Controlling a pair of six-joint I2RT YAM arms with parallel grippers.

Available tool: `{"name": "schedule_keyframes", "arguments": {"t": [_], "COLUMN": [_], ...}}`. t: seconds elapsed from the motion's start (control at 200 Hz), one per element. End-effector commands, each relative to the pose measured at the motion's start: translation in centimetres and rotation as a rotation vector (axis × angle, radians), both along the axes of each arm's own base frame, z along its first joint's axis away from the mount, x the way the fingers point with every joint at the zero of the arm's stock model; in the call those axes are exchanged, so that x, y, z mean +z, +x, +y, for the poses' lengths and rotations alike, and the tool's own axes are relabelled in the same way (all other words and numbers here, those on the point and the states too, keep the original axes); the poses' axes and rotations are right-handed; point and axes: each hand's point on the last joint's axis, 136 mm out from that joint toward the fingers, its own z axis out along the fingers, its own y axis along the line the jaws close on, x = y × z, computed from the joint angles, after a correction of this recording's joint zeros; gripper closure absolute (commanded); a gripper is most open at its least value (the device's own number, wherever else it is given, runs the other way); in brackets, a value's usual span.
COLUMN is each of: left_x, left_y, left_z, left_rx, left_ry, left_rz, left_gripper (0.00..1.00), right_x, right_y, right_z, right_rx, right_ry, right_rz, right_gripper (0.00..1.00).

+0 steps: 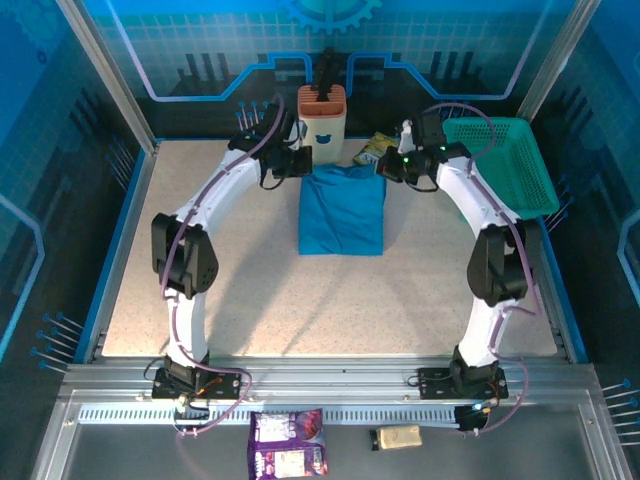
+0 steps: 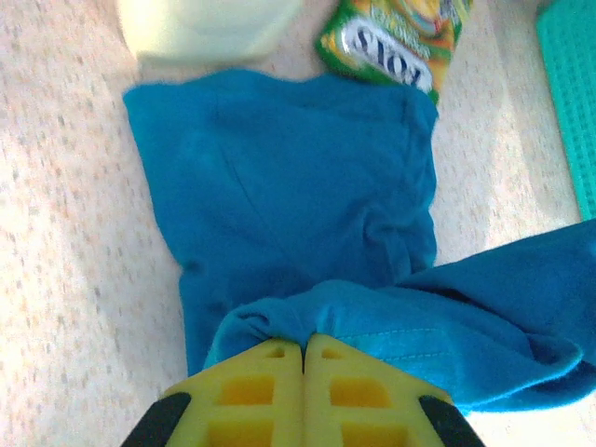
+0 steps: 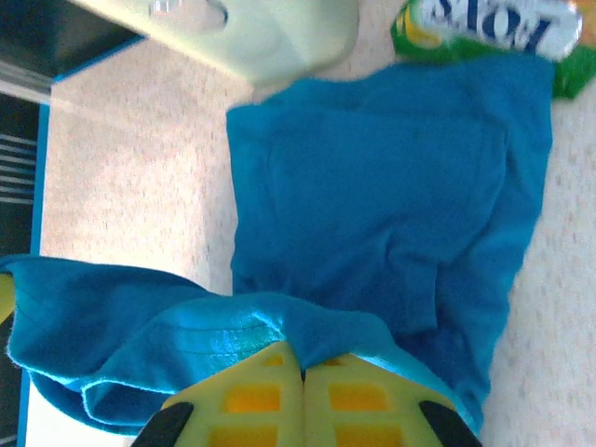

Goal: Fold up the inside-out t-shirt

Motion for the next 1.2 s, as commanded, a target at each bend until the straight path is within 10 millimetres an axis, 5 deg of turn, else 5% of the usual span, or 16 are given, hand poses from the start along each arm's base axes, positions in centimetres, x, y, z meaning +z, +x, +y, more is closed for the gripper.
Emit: {"name": "schedule_keyframes", "arguments": {"t": [0.0,0.08,0.18,0.265,0.41,0.575,0.851,0.991,1.196], "left_x": [-0.1,-1.1,-2.1,-2.1,-0.6,-1.9,-9.9,-13.5,-15.8], "left_y": [3.4,5.3,7.2,7.9,7.2,4.9,2.1,1.7,-1.1], "left_z": [0.1,0.1,0.3,1.5,1.5,-1.8,-6.9,-6.5,-5.3], "left_rx": [-0.015,-0.012,0.005,0.046,0.036,-0.073,-0.2,-0.192,-0.206], "left_ry": [0.012,0.012,0.02,0.049,0.007,-0.079,-0.08,-0.059,-0.042], "left_rz": [-0.064,-0.063,-0.065,-0.059,-0.074,-0.018,0.155,0.23,0.32], "left_gripper": [1.0,1.0,0.83,0.65,0.63,0.67,0.8,0.81,0.79], "right_x": [0.5,-0.6,-2.2,-2.5,-0.3,0.2,-5.7,-9.7,-15.0], "right_y": [3.4,5.4,7.4,8.5,7.9,4.9,-3.7,-7.3,-9.2], "right_z": [-0.2,-0.3,-0.9,-1.2,-1.1,1.4,7.8,7.9,5.2], "right_rx": [-0.01,-0.027,-0.07,-0.091,-0.106,-0.043,0.121,0.127,0.088], "right_ry": [0.035,0.038,0.02,0.017,-0.02,-0.024,0.034,0.058,0.077], "right_rz": [-0.051,-0.038,-0.007,0.001,-0.029,-0.005,0.182,0.277,0.389], "right_gripper": [1.0,1.0,1.0,0.67,0.65,0.65,0.65,0.64,0.64]}}
